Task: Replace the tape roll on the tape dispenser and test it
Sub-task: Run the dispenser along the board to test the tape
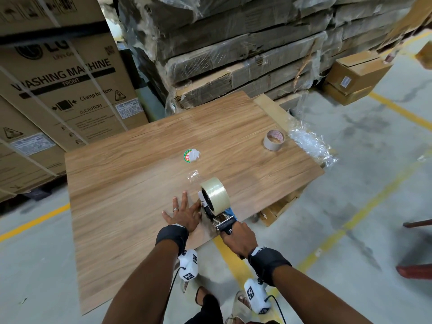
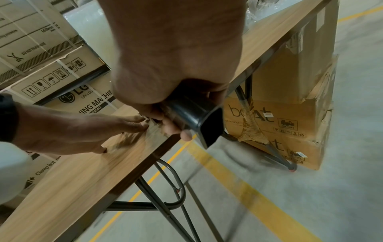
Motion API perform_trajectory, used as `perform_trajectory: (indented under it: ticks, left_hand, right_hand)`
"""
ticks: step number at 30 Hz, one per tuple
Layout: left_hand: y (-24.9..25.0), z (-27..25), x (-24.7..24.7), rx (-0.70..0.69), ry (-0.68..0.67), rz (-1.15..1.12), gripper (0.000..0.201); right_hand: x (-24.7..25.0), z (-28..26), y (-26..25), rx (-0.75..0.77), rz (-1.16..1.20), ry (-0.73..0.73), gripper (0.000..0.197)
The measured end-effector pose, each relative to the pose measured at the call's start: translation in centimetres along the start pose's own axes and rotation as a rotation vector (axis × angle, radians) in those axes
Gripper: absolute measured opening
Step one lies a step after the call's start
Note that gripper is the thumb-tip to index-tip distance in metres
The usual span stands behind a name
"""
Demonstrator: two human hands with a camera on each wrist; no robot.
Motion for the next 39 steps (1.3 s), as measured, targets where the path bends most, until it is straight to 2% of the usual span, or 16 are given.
perform_trajectory:
  ticks: [10, 13, 17, 21, 28, 34, 39]
  left_hand:
    - [0.3, -0.1, -0.2, 0.011, 0.028, 0.008, 0.052]
    - [0.7, -1.1, -1.5, 0.006, 0.043, 0.046, 0.052]
    - [1.1, -2.9, -4.6, -0.012, 0.078, 0.039, 0.052]
    - [1.3, -3.6, -5.3, 0.02, 0.096, 0.012, 0.052]
    - [1.2, -3.7, -4.6, 0.042, 0.067, 0.02, 0.054]
    - [1.2, -4.2, -4.2, 0.048, 0.018, 0.008, 0.058]
    - [1.1, -4.4, -4.1, 0.042, -0.015, 0.007, 0.06]
  right_hand:
    - [-0.6, -2.7, 2.4, -0.004, 0.035, -0.058, 0.029]
    - [-0.7, -2.5, 2.7, -0.006, 0.134, -0.082, 0.034]
    - [-0.5, -3.0, 2.4, -0.026, 0.368, -0.098, 0.016]
    - [-0.4, -3.7, 2.2, -0.052, 0.52, -0.073, 0.016]
    - [-0.5, -3.0, 2.6, -0.028, 0.422, 0.043, 0.027]
    - [-0.2, -3.5, 2.2, 0.01, 0.362, 0.034, 0.035]
    - [-0.5, -3.7, 2.6, -0.007, 0.332, 0.012, 0.028]
Point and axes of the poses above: each hand's wrist, its own z-axis towards the middle knuckle, its own x-axis out of the back of the hand, y = z × x, the point moved 9 cm from there along z, towards the middle knuckle, and after that the axes turned 1 degree about y, right-handed, at the moved point
